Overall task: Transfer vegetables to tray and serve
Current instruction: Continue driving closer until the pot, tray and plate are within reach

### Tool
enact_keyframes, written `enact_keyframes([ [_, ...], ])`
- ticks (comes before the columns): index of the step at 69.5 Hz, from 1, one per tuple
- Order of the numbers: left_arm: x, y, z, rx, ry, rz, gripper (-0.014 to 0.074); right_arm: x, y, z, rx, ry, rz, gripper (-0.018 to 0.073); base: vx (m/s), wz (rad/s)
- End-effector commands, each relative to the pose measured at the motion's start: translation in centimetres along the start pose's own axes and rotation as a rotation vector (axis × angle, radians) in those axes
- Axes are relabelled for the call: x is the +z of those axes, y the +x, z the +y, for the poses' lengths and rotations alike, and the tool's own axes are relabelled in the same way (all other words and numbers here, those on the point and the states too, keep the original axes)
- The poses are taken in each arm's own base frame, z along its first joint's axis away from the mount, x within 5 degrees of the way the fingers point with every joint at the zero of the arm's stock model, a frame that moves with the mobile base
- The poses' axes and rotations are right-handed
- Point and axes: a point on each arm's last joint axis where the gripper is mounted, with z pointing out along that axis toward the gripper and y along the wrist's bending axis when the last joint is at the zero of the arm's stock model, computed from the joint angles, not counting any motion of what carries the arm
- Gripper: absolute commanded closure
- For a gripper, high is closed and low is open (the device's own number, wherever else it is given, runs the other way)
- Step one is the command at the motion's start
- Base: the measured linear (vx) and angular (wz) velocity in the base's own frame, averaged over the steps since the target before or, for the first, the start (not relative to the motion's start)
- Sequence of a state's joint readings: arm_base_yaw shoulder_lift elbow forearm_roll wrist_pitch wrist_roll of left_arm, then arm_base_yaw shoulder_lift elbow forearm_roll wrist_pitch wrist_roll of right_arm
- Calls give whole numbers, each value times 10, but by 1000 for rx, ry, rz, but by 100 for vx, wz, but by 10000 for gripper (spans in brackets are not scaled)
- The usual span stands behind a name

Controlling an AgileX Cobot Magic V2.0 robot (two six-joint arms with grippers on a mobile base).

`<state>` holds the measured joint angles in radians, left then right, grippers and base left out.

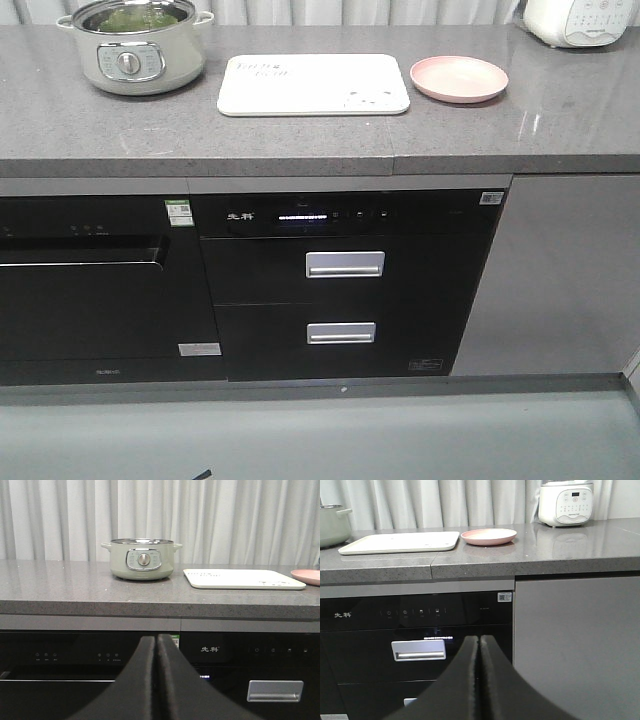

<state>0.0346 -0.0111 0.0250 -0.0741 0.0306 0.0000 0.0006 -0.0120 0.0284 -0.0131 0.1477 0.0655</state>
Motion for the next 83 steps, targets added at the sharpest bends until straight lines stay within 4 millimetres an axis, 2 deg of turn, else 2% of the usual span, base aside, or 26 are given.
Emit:
enact_keyframes([
  [1,-1,-5,0,-8,1,-78,603,0,-5,0,-11,-3,-71,563,6,-3],
  [83,-1,-5,0,-8,1,-78,603,0,-5,0,-11,-3,-71,563,6,-2],
])
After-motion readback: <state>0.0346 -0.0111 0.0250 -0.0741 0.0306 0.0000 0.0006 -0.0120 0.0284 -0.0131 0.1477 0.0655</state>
